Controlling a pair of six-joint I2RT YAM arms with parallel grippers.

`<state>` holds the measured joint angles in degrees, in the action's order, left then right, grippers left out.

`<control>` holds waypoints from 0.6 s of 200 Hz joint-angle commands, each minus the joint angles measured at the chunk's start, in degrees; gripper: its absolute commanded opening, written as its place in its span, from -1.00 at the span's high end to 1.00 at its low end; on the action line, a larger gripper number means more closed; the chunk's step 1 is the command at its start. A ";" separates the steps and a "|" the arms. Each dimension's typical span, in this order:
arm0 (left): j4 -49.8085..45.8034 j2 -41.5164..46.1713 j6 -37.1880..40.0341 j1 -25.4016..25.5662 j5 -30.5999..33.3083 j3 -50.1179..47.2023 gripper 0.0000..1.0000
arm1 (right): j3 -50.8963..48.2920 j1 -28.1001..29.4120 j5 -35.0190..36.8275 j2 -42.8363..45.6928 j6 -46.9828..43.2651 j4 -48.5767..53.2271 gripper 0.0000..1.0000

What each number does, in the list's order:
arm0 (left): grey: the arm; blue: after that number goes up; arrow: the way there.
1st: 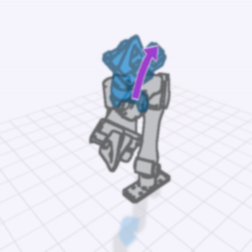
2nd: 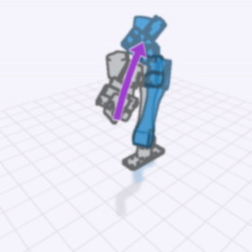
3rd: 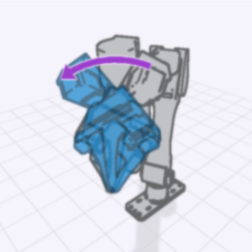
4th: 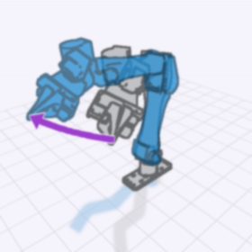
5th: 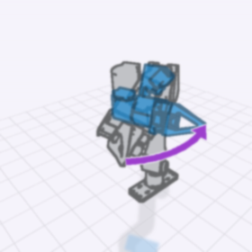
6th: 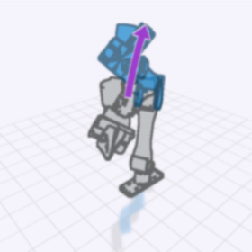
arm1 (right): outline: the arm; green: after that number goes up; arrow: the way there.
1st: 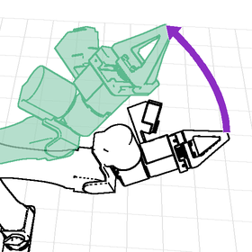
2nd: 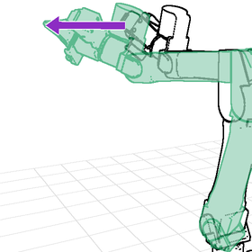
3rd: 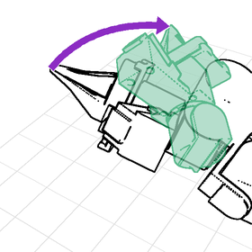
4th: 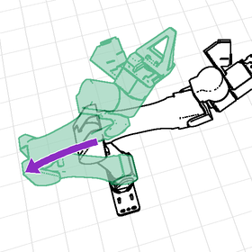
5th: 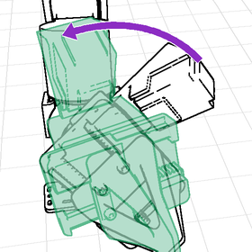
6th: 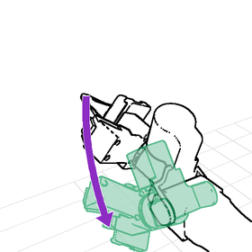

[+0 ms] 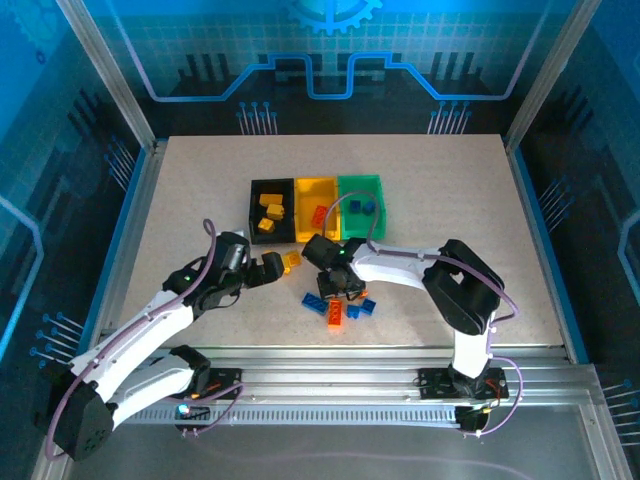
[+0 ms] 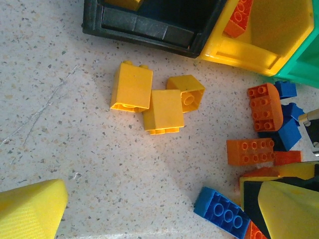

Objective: Sort the legos into containers by color

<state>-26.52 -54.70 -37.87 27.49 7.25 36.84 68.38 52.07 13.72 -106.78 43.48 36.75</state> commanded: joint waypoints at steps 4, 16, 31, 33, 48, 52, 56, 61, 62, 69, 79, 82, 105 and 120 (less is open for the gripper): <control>-1.08 1.09 -1.02 -0.50 0.68 -0.54 -0.98 | 1.49 0.02 2.11 -0.85 0.88 1.35 -0.07; -1.07 1.08 -1.06 -0.60 0.58 -0.46 -0.98 | 1.37 0.00 2.12 -0.29 0.50 1.03 0.02; -1.08 1.15 -1.16 -0.64 0.66 -0.52 -0.98 | 0.93 0.04 2.26 1.41 -0.23 0.32 0.13; -1.01 1.17 -1.16 -0.67 0.66 -0.54 -0.98 | 0.89 0.04 2.34 1.73 -0.37 0.22 0.14; -1.06 1.67 -1.57 -0.68 1.26 -0.61 -0.98 | 0.94 -0.09 3.39 4.93 -1.60 0.17 0.20; -1.12 1.90 -1.74 -0.60 1.49 -0.69 -0.98 | 1.03 -0.17 3.71 5.83 -1.95 0.16 0.21; -0.99 2.07 -1.84 -0.60 1.62 -0.82 -0.98 | 1.22 -0.36 3.97 6.81 -2.39 0.24 0.21; -0.90 2.33 -1.97 -0.63 1.71 -0.96 -0.98 | 1.51 -0.71 4.11 8.04 -2.91 0.25 0.21; -0.90 2.37 -2.00 -0.66 1.67 -0.97 -0.98 | 1.59 -0.77 4.12 8.24 -2.98 0.25 0.21; -0.83 2.64 -2.21 -0.67 1.81 -1.19 -0.98 | 2.26 -1.48 4.09 9.66 -3.75 0.21 0.21; -0.44 2.75 -2.39 -0.70 1.59 -1.53 -0.98 | 3.86 -2.74 3.55 10.82 -4.91 0.03 0.21; -0.35 2.71 -2.38 -0.75 1.43 -1.64 -0.98 | 4.55 -3.18 3.45 10.92 -5.26 0.00 0.20; 0.41 2.43 -2.91 -0.59 0.44 -2.36 -0.98 | 11.67 -5.82 1.85 7.56 -7.65 0.83 0.19; 0.29 2.10 -3.34 -0.62 -0.17 -2.64 -0.98 | 16.78 -7.25 0.96 3.11 -8.94 0.95 0.18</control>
<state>-26.48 -52.64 -39.40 27.22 7.70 35.42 78.81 47.05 15.46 -98.56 37.80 37.26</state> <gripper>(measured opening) 0.989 0.444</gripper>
